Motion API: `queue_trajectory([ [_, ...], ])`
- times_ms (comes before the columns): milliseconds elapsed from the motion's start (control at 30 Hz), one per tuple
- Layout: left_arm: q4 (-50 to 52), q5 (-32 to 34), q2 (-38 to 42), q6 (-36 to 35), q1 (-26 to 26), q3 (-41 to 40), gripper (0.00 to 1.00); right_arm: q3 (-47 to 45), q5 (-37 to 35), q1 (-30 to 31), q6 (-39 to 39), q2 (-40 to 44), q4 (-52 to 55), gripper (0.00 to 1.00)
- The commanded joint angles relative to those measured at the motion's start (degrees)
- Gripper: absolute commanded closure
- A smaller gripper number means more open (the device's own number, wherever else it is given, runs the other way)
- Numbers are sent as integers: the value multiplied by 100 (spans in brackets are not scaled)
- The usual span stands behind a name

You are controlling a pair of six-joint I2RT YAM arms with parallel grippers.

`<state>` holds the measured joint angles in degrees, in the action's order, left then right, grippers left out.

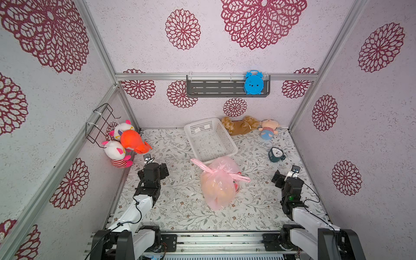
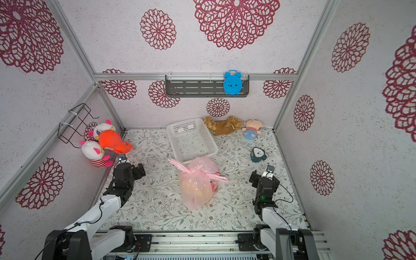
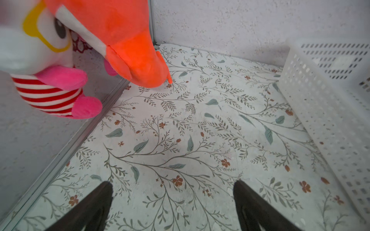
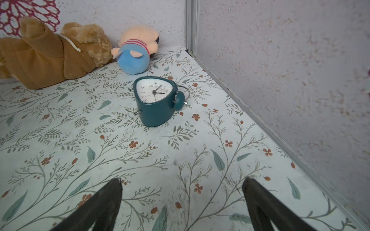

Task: Place the banana into a plastic bag & tie a knot
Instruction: Reset both arms

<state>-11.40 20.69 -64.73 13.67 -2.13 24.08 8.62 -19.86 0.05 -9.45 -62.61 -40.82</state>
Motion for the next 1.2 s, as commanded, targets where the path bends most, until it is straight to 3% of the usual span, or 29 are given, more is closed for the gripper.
queue_trajectory([
  [0,-2115,-259,-580,-679,151,-334,3,-45,-39,-71,182,-665,-1850,1],
  [67,-1653,-161,-917,-614,189,104,3,23,102,-78,255,-1085,-2287,1],
  [300,-2586,-77,-1820,-895,346,408,3,181,704,-21,590,-2589,-3654,1],
  [433,-4377,-424,-2482,-802,634,-172,3,606,661,104,739,-2494,-2662,1],
  [533,-3744,-697,-2352,-722,736,16,3,639,822,197,894,-2537,-2700,1],
  [1167,-3922,-724,-2413,-741,749,-24,3,660,940,142,871,-2525,-2631,1],
])
